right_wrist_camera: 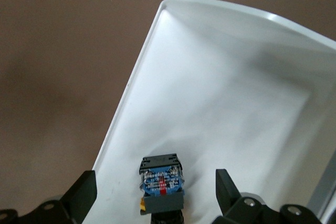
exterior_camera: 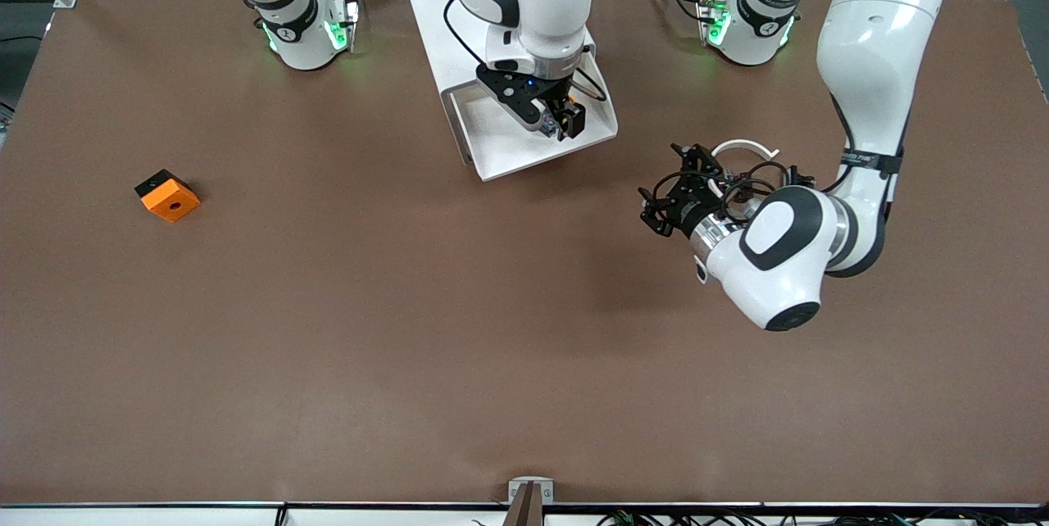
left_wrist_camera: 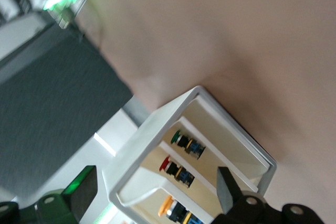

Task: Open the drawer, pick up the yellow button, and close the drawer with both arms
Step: 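Lift the yellow button out and carry it beside the orange block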

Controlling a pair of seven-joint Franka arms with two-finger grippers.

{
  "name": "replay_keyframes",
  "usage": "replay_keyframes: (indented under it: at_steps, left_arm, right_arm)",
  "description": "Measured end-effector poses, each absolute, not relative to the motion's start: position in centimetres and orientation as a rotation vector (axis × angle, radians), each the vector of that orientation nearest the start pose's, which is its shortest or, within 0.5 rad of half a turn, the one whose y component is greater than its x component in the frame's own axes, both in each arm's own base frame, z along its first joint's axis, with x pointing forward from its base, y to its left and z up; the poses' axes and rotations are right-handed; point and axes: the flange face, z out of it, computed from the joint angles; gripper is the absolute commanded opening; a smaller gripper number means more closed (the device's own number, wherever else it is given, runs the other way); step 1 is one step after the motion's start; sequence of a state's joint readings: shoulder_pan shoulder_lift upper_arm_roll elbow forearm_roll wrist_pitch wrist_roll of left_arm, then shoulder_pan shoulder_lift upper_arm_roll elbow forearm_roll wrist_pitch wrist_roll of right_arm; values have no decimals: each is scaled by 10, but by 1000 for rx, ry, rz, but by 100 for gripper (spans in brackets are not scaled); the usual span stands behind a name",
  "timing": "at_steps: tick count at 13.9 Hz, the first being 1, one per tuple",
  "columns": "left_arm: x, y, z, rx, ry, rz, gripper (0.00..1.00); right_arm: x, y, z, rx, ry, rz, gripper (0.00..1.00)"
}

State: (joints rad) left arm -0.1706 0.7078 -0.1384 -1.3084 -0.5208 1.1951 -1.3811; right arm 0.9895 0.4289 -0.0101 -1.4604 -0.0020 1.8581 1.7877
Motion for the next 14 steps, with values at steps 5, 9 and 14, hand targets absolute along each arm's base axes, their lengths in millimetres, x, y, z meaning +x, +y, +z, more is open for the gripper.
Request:
replay_keyframes:
  at_steps: [5,9,14]
  left_arm:
    - [632,-204,327,-2658,-1203,1111,100]
    - [648,-203,356,-2895,-1059,864,100]
    - [677,-206,374,-3105,-1055,540,100]
  right_arm:
    - [370,580,435,-2896,1180,-44,100]
    - [373,583,416,-2937,1124,-60,100]
    - [373,581,403,-2980,1077,-57,100]
